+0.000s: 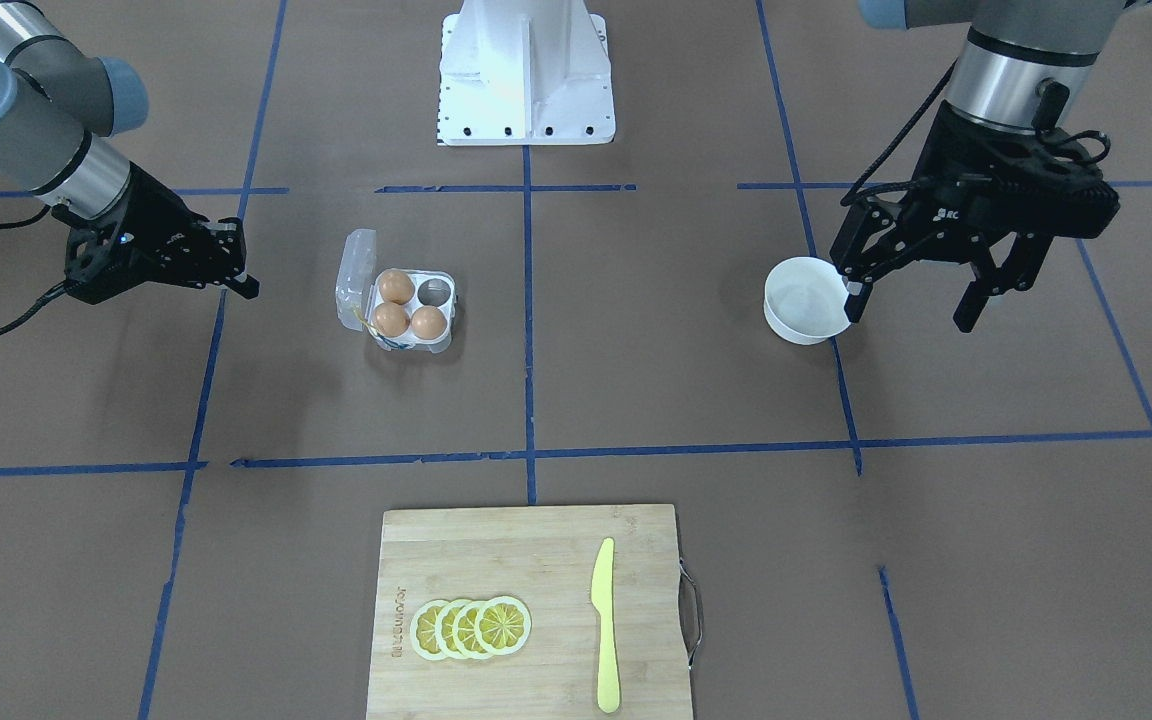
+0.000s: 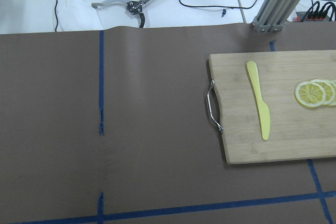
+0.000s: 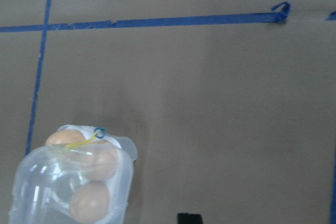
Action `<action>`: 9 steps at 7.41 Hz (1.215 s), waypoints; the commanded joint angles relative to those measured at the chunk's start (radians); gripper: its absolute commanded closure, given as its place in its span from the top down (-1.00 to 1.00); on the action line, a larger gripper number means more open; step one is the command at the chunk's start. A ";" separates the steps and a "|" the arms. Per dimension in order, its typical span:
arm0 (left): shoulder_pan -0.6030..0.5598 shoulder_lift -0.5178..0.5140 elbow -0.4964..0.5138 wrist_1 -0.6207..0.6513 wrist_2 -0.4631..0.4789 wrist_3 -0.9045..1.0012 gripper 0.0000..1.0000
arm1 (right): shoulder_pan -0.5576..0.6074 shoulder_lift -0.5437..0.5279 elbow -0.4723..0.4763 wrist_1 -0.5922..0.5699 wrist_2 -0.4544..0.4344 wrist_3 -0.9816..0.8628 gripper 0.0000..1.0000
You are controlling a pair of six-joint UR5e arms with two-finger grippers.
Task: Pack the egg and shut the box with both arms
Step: 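Push the carton's clear lid down over the eggs with the right gripper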
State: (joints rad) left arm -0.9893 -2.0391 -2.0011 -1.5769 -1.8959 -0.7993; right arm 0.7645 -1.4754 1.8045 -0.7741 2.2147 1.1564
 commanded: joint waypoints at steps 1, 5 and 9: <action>-0.005 0.020 -0.001 -0.003 -0.002 0.014 1.00 | -0.078 0.067 -0.001 -0.002 -0.032 0.083 -1.00; -0.028 0.069 0.007 -0.012 -0.005 0.110 1.00 | -0.164 0.358 0.003 -0.329 -0.139 0.121 -1.00; -0.070 0.257 0.069 -0.272 -0.141 0.156 1.00 | -0.205 0.431 0.030 -0.405 -0.240 0.175 0.74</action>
State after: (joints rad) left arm -1.0286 -1.8709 -1.9643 -1.7192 -1.9671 -0.6777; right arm 0.5551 -1.0494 1.8157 -1.1658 1.9926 1.3164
